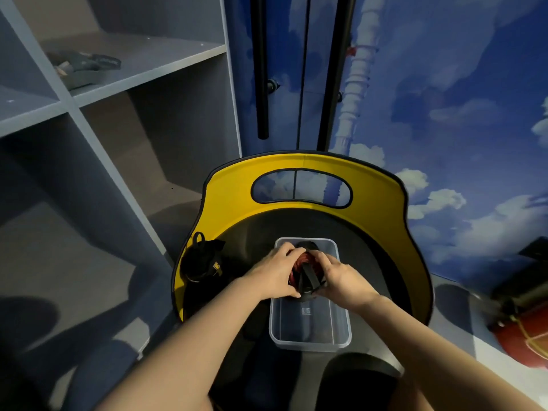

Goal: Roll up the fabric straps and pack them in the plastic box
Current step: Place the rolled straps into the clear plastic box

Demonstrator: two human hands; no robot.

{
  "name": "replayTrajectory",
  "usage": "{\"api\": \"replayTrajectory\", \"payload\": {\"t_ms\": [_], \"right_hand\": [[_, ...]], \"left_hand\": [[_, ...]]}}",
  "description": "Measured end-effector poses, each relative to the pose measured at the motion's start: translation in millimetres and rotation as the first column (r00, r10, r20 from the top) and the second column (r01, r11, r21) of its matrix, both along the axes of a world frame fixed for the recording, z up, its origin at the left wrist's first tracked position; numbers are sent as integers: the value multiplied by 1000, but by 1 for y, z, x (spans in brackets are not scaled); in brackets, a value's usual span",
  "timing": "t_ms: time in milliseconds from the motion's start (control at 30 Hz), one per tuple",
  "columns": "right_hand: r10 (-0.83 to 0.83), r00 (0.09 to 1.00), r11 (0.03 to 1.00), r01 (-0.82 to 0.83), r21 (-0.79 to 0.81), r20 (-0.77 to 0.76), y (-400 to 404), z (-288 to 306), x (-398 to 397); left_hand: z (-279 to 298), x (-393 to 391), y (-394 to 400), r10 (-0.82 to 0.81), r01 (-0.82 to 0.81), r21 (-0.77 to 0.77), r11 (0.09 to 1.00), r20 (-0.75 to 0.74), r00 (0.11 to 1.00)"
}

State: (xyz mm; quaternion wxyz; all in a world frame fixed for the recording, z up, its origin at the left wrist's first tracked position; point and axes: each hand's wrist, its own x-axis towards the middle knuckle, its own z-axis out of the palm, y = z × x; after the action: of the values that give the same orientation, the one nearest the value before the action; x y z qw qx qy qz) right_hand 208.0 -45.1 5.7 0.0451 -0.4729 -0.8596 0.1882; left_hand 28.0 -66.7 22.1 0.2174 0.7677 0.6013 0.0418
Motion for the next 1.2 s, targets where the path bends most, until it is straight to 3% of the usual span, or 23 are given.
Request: {"api": "replayTrajectory", "payload": {"t_ms": [300, 733, 1000, 1200], "right_hand": [[58, 990, 998, -54, -35, 132, 5, -21, 11], [71, 984, 995, -59, -78, 161, 8, -32, 2], [182, 963, 972, -207, 114, 200, 10, -17, -9], [306, 938, 951, -310, -3, 160, 18, -11, -35]], "left_hand": [[-29, 19, 1, 41, -43, -87, 995, -25, 999], [-47, 21, 2, 63, -72, -131, 989, -76, 995], [-44, 10, -6, 49, -60, -111, 992, -100, 994], [-34, -14, -12, 89, -91, -70, 993, -32, 996]]}}
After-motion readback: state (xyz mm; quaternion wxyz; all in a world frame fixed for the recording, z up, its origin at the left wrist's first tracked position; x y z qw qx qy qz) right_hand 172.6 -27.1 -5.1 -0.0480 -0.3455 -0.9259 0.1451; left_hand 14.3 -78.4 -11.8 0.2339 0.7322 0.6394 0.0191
